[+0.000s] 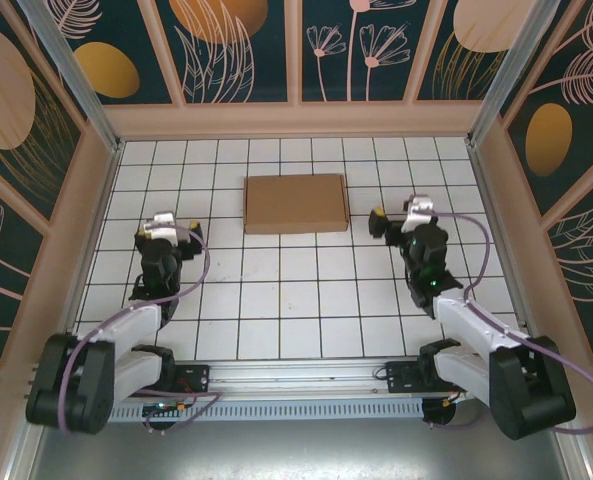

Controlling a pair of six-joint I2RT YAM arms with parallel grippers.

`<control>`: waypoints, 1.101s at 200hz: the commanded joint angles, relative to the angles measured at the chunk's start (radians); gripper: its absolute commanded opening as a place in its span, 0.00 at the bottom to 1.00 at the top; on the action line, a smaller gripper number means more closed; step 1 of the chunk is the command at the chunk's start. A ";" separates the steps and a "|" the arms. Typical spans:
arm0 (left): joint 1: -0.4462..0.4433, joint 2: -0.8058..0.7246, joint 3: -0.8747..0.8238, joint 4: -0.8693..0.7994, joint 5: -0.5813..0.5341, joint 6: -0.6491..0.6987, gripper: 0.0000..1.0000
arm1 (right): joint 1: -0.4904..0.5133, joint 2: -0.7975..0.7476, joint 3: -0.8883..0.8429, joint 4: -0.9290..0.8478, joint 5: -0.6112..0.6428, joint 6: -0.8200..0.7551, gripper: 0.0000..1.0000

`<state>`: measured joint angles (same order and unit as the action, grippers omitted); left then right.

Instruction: Fold the paper box

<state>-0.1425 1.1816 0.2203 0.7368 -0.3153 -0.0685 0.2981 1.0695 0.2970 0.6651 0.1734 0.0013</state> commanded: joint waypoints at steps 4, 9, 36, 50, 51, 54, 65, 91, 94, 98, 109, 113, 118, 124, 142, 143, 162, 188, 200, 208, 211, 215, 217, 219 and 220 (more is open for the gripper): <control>0.051 0.142 0.005 0.335 -0.040 -0.002 0.99 | -0.022 0.108 -0.174 0.589 0.098 -0.197 0.99; 0.052 0.154 0.016 0.347 -0.025 0.012 0.99 | -0.033 0.152 -0.188 0.644 0.118 -0.209 0.99; 0.098 0.286 -0.021 0.582 -0.063 -0.059 0.99 | -0.115 0.372 -0.183 0.777 0.125 -0.154 0.99; 0.119 0.320 -0.048 0.631 0.068 -0.038 0.99 | -0.163 0.442 -0.193 0.862 0.092 -0.107 0.99; 0.119 0.328 -0.051 0.656 0.070 -0.036 0.99 | -0.170 0.439 -0.194 0.859 0.087 -0.099 0.99; 0.120 0.357 -0.062 0.716 0.083 -0.031 0.99 | -0.192 0.434 -0.201 0.849 0.051 -0.072 0.99; 0.123 0.331 -0.035 0.630 0.134 -0.018 0.99 | -0.313 0.486 -0.225 0.918 -0.198 -0.005 0.99; 0.139 0.345 0.028 0.520 0.190 -0.012 0.99 | -0.393 0.492 -0.142 0.787 -0.315 0.051 0.99; 0.139 0.345 0.026 0.524 0.190 -0.013 0.99 | -0.393 0.501 -0.113 0.759 -0.337 0.045 0.99; 0.139 0.344 0.028 0.519 0.190 -0.013 0.99 | -0.390 0.501 -0.083 0.689 -0.347 0.029 0.99; 0.139 0.345 0.027 0.521 0.191 -0.012 0.99 | -0.358 0.493 -0.075 0.644 -0.290 0.014 0.99; 0.139 0.345 0.028 0.520 0.190 -0.011 0.99 | -0.360 0.497 -0.078 0.667 -0.295 0.017 0.99; 0.139 0.346 0.028 0.520 0.190 -0.012 0.99 | -0.364 0.496 -0.075 0.658 -0.300 0.017 0.99; 0.139 0.345 0.029 0.518 0.190 -0.013 0.99 | -0.363 0.495 -0.074 0.650 -0.297 0.015 0.99; 0.139 0.347 0.030 0.517 0.190 -0.013 0.99 | -0.361 0.497 -0.075 0.655 -0.293 0.015 0.99; 0.139 0.347 0.030 0.517 0.190 -0.013 0.99 | -0.361 0.498 -0.075 0.656 -0.293 0.015 0.99; 0.139 0.347 0.031 0.516 0.189 -0.013 0.99 | -0.353 0.495 -0.075 0.655 -0.279 0.010 0.99; 0.139 0.345 0.027 0.520 0.190 -0.013 0.99 | -0.330 0.494 -0.087 0.676 -0.231 -0.003 0.99; 0.140 0.342 0.024 0.525 0.190 -0.012 0.99 | -0.329 0.493 -0.087 0.674 -0.223 -0.003 0.99; 0.139 0.338 0.019 0.530 0.191 -0.011 0.99 | -0.324 0.494 -0.088 0.677 -0.215 -0.003 0.99; 0.139 0.337 0.018 0.531 0.191 -0.011 0.99 | -0.325 0.494 -0.087 0.675 -0.217 -0.003 0.99; 0.139 0.337 0.018 0.533 0.191 -0.011 0.99 | -0.327 0.494 -0.087 0.673 -0.220 -0.002 0.99; 0.139 0.338 0.018 0.533 0.191 -0.010 0.99 | -0.328 0.495 -0.087 0.673 -0.222 -0.002 0.99; 0.139 0.338 0.017 0.533 0.191 -0.010 0.99 | -0.329 0.495 -0.087 0.675 -0.223 -0.002 0.99; 0.139 0.338 0.017 0.533 0.191 -0.010 0.99 | -0.329 0.495 -0.086 0.675 -0.224 -0.002 0.99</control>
<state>-0.0113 1.5215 0.2359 1.2304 -0.1379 -0.0860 -0.0349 1.5642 0.2176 1.3190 -0.0761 0.0063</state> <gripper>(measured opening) 0.990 0.991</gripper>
